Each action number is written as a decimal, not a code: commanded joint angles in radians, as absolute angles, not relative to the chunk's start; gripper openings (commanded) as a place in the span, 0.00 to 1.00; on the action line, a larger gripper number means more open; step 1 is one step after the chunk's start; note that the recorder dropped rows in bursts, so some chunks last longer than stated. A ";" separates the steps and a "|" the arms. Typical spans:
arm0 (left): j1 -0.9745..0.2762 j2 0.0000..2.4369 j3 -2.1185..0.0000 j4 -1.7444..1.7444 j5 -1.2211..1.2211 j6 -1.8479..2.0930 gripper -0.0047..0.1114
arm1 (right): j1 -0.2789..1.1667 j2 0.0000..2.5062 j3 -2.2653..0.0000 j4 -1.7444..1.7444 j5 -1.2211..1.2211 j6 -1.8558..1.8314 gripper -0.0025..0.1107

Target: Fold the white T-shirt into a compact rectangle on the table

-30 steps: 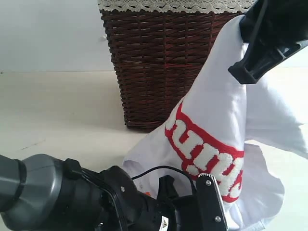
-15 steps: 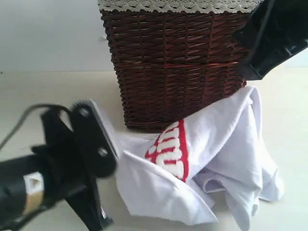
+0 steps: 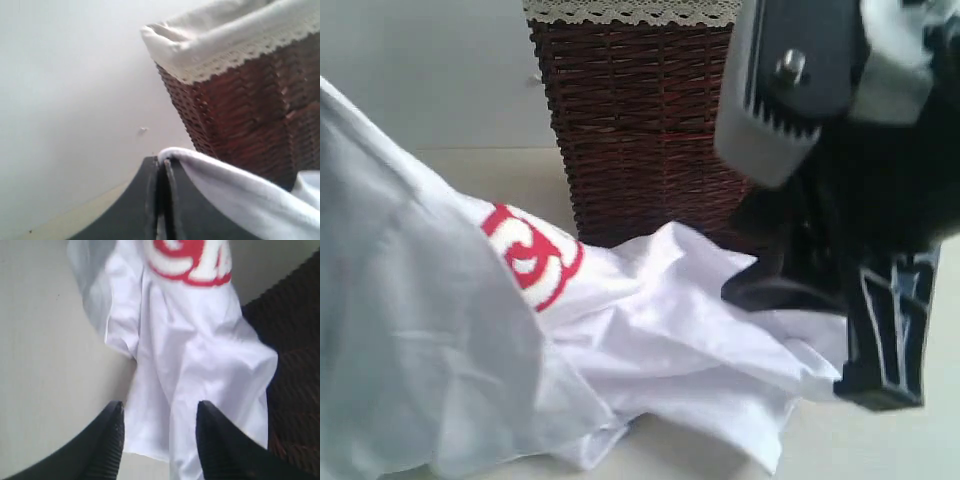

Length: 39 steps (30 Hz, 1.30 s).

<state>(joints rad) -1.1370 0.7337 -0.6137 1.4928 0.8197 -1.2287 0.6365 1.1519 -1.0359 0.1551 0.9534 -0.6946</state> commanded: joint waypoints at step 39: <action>-1.136 0.641 -0.675 1.423 0.782 -1.050 0.04 | 0.943 1.908 -1.056 -0.037 0.583 -0.308 0.52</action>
<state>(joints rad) -1.1370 0.6492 -0.6641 1.4226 0.7948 -1.0433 0.9408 1.8729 -1.0026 0.0000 0.5442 -0.3459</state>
